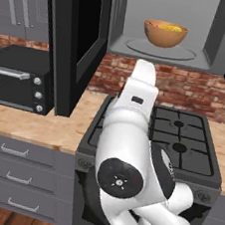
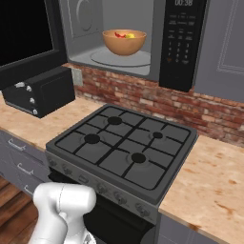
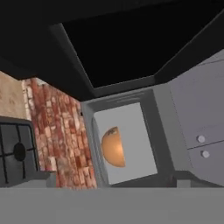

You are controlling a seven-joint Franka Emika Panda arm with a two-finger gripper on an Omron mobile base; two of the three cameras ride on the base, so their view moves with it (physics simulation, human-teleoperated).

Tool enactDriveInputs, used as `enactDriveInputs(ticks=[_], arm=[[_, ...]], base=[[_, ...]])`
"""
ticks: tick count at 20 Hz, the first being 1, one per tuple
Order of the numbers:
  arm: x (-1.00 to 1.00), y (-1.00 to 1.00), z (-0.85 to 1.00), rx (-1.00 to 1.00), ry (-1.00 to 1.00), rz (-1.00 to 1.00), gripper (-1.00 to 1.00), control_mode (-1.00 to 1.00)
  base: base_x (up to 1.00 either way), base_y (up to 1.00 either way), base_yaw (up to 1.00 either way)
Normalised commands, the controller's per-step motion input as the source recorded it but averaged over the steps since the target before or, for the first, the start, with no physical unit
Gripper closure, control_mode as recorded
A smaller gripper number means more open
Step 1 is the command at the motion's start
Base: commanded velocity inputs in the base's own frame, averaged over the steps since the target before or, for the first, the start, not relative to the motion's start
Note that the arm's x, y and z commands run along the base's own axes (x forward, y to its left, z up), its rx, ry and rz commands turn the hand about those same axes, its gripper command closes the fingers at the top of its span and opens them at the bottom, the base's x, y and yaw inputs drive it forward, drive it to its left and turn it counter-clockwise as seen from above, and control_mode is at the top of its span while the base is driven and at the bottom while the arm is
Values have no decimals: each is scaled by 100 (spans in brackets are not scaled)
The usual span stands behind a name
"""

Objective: Place the bowl containing the fish and corn in the microwave. Close the microwave door and press the start button to microwave the meal.

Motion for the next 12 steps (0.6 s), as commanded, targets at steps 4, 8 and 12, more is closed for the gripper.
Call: enactDriveInputs(ticks=[4,8,12], arm=[[-37,79,2,-20,-7,0,-100,-100],[-28,83,0,-19,0,0,-100,-100],[-14,81,0,-13,0,0,-100,-100]], base=[[0,0,0],[0,0,0],[0,0,0]])
